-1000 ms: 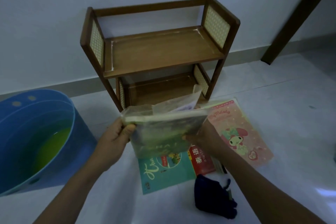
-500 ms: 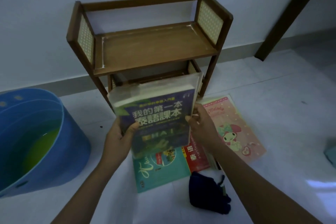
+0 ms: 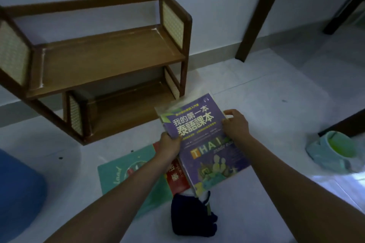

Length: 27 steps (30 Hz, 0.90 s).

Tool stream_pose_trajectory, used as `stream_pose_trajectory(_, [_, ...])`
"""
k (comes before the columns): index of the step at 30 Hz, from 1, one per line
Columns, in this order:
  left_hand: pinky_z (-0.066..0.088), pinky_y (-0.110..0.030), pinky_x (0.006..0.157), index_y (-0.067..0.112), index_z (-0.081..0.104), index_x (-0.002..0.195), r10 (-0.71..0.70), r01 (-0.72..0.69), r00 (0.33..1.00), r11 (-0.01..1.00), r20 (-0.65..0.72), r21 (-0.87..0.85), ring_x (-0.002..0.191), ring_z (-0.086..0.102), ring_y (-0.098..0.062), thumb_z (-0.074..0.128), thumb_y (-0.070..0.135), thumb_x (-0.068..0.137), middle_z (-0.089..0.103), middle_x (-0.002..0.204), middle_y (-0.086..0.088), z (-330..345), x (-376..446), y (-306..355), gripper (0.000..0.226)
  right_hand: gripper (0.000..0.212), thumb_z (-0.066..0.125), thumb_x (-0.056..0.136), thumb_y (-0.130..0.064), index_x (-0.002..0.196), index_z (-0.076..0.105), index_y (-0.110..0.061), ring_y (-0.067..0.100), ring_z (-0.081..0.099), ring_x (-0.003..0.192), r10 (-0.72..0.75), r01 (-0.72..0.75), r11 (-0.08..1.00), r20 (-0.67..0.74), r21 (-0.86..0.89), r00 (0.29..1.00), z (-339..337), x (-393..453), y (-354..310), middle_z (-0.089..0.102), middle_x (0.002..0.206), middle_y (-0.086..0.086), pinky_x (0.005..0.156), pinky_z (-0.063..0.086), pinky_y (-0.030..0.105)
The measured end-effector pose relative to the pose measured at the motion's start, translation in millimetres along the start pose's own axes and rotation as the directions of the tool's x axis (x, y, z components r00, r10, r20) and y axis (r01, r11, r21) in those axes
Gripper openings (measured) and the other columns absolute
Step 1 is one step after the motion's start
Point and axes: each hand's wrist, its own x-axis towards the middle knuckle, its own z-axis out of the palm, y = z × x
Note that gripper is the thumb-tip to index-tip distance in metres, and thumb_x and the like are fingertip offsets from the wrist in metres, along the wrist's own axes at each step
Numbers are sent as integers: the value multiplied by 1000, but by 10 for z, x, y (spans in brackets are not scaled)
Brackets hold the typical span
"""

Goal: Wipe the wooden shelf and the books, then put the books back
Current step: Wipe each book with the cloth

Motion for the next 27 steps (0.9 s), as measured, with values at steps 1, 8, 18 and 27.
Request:
stream_pose_trajectory(1, [55,-43,83,18,58,119,7,-8,1000,1000,16,10,94,65,-26,56,32,93,66,115,-6,81,27,15,29,30,52,92,-12,121,55,-14,28,59,94,13,-13,1000,9,-18,1000,-5,75,38,62,119,14,76,47,32])
stream_pose_trajectory(8, [52,-37,89,19,55,124,-23,5,997,974,76,228,95,63,-22,55,36,94,63,115,-2,165,156,-71,35,48,53,92,-11,138,41,-8,37,51,117,7,27,970,137,-241,991,124,121,302,51,134,20,92,43,39])
stream_pose_trajectory(18, [40,-45,107,19,21,150,106,-51,990,882,-92,468,135,38,-28,51,26,95,30,151,-10,-489,-227,-510,63,22,58,84,-16,106,60,-10,30,55,83,-662,715,637,272,-287,699,617,-1303,493,58,98,11,68,51,41])
stream_pose_trajectory(27, [11,-53,117,21,-3,153,17,1,1000,541,-12,841,149,0,-29,66,65,71,-3,162,-7,-1468,-740,-1167,116,63,48,91,-17,147,23,-32,32,24,133,-182,603,654,679,-456,711,866,-2042,787,23,148,4,103,40,45])
